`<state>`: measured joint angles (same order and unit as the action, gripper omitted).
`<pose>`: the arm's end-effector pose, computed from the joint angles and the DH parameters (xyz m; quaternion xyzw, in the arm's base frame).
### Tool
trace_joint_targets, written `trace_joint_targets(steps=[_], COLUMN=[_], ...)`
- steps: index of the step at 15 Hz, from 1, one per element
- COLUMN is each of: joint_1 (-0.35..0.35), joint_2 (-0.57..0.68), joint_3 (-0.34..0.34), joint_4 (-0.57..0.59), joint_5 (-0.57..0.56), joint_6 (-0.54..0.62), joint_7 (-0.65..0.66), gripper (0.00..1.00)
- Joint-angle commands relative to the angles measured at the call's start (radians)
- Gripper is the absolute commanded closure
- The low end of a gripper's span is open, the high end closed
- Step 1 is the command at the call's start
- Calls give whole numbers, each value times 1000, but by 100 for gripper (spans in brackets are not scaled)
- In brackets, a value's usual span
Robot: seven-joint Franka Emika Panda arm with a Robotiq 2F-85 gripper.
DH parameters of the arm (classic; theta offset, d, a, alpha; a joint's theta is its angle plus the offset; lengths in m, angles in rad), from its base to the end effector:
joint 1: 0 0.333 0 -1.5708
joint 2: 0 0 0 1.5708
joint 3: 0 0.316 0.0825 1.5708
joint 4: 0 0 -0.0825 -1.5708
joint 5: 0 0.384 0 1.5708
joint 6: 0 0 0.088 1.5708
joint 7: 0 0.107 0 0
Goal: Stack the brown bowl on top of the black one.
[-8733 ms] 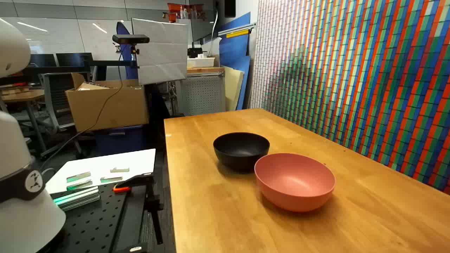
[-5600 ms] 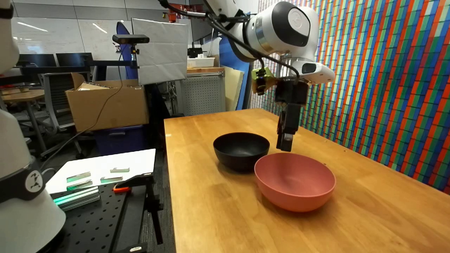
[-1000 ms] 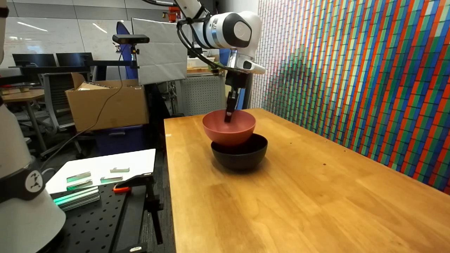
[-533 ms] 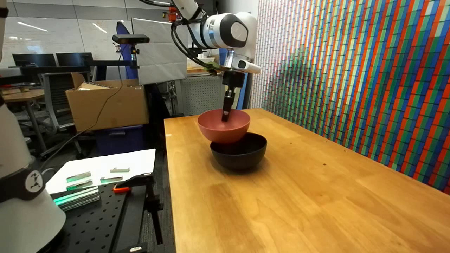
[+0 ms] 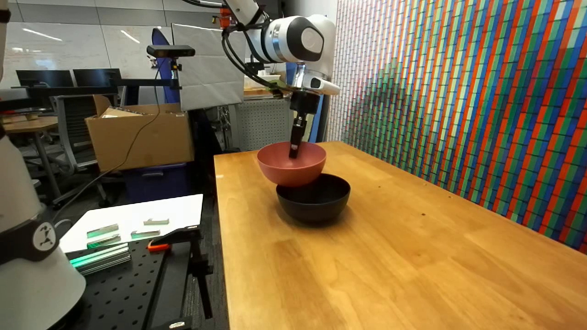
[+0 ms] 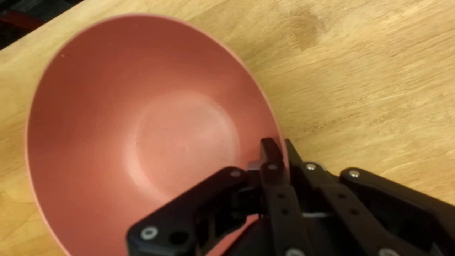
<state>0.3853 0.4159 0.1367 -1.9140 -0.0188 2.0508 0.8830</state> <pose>0.5167 0.2928 0.2593 0.9749 -0.1743 -0.1178 0.0730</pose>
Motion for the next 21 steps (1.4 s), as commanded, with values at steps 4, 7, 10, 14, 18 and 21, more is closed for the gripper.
trace_joint_targets(steps=[4, 7, 10, 14, 18, 21], joint_1=[-49, -84, -100, -101, -103, -103], joint_2=[-4, 6, 17, 22, 23, 18], joint_3=[6, -5, -15, -23, -28, -41], joint_4=[57, 120, 157, 174, 178, 178], joint_5=[14, 20, 17, 1, -2, -24], joint_6=[-92, -150, -184, -206, -228, -248], joint_7=[-144, -232, -275, -295, -305, -301], gripper=[94, 94, 94, 68, 38, 17])
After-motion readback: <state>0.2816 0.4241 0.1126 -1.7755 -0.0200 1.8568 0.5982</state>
